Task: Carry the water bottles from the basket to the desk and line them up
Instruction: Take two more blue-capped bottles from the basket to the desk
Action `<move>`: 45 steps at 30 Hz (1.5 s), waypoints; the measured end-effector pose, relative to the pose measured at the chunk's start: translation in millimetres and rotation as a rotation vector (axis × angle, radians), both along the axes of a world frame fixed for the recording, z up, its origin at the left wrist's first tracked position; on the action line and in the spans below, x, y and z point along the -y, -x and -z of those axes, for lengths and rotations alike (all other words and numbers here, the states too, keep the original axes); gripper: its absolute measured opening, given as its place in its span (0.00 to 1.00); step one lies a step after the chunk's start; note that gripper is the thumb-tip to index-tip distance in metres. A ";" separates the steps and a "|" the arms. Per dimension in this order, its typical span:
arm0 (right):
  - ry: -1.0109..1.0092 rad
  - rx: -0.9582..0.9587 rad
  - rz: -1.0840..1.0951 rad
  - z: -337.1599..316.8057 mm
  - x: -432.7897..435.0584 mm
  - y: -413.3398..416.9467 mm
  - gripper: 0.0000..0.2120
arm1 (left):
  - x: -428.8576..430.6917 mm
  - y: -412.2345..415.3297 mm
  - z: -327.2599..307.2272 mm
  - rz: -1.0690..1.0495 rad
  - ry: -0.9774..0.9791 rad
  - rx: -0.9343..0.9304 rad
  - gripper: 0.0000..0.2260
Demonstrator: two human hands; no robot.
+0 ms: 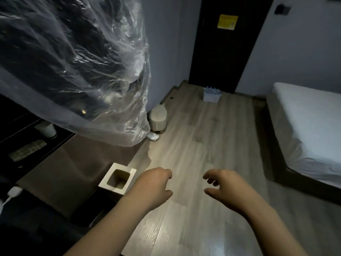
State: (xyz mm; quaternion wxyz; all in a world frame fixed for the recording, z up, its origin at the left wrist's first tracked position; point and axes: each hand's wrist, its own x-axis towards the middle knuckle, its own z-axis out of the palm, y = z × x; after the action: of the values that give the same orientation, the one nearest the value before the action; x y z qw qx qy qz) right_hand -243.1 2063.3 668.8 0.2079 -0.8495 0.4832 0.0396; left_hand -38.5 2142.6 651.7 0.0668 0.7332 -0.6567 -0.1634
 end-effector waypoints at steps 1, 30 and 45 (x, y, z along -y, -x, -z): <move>0.005 -0.003 0.018 -1.5 7.6 -6.1 0.17 | 12.1 -7.0 -1.1 0.022 0.005 0.005 0.18; 0.020 -0.050 0.205 -11.5 363.1 17.9 0.20 | 408.0 7.6 -12.5 0.217 0.002 0.088 0.19; 0.001 -0.065 0.258 -3.6 570.4 -9.9 0.20 | 634.1 -21.1 -1.6 0.266 0.015 0.070 0.19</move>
State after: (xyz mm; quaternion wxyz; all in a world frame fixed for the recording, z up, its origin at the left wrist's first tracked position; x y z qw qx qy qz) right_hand -233.1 1492.9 672.4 0.1953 -0.7788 0.5948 0.0398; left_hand -17.5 1508.5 653.4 0.0272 0.6445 -0.7511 -0.1403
